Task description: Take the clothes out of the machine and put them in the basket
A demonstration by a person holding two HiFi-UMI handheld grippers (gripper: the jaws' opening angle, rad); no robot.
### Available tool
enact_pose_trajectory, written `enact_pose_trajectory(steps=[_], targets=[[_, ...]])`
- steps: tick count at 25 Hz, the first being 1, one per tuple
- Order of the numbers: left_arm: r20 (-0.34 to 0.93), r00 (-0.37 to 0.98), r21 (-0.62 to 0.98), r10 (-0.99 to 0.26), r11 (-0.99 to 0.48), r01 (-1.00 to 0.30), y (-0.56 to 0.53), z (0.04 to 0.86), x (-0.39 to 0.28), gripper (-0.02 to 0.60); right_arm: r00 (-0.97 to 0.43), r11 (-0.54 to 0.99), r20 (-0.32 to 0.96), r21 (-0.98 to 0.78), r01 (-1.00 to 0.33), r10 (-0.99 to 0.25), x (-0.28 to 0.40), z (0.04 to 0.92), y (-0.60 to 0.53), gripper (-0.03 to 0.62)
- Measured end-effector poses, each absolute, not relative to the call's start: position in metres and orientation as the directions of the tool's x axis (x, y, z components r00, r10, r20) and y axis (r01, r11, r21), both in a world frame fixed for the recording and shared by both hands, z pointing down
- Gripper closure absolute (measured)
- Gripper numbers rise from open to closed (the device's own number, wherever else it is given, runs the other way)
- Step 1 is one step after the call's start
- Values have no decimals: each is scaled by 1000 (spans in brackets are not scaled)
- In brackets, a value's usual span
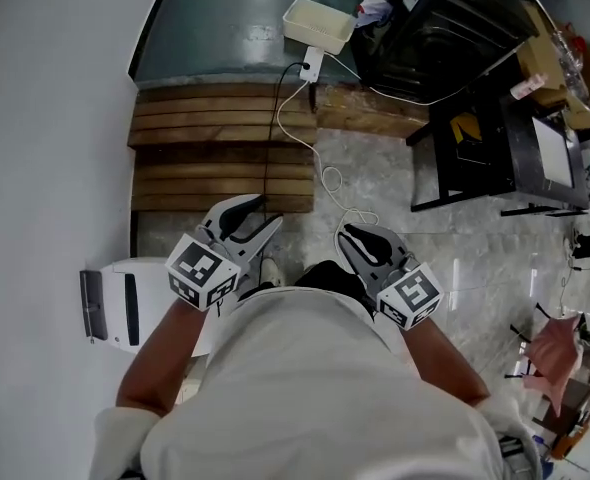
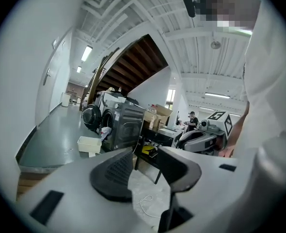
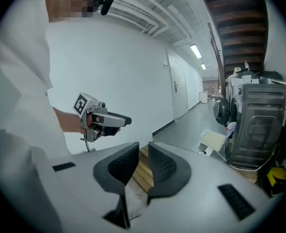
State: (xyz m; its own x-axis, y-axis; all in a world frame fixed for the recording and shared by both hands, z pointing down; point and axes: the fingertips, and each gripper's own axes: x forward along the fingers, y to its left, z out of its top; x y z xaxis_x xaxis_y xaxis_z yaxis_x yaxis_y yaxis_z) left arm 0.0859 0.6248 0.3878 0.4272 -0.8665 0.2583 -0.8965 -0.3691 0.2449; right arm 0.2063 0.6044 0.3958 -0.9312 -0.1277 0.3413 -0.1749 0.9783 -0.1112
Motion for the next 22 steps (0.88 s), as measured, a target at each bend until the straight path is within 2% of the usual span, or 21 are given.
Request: enact_pose_trajectory(steps=[4, 8, 13, 22], targets=[[260, 400, 262, -879, -335, -905, 628, 394, 60, 420, -924, 981, 372, -125, -149, -93, 182, 404, 606, 516], [273, 374, 266, -886, -304, -915, 621, 405, 41, 400, -920, 988, 387, -111, -110, -59, 157, 409, 597, 514], [300, 321, 258, -898, -248, -934, 595, 415, 18, 341, -925, 989, 379, -123, -79, -27, 129, 416, 567, 514], [335, 303, 244, -892, -229, -942, 507, 423, -30, 305, -931, 985, 364, -167, -30, 34, 66, 432, 474, 514]])
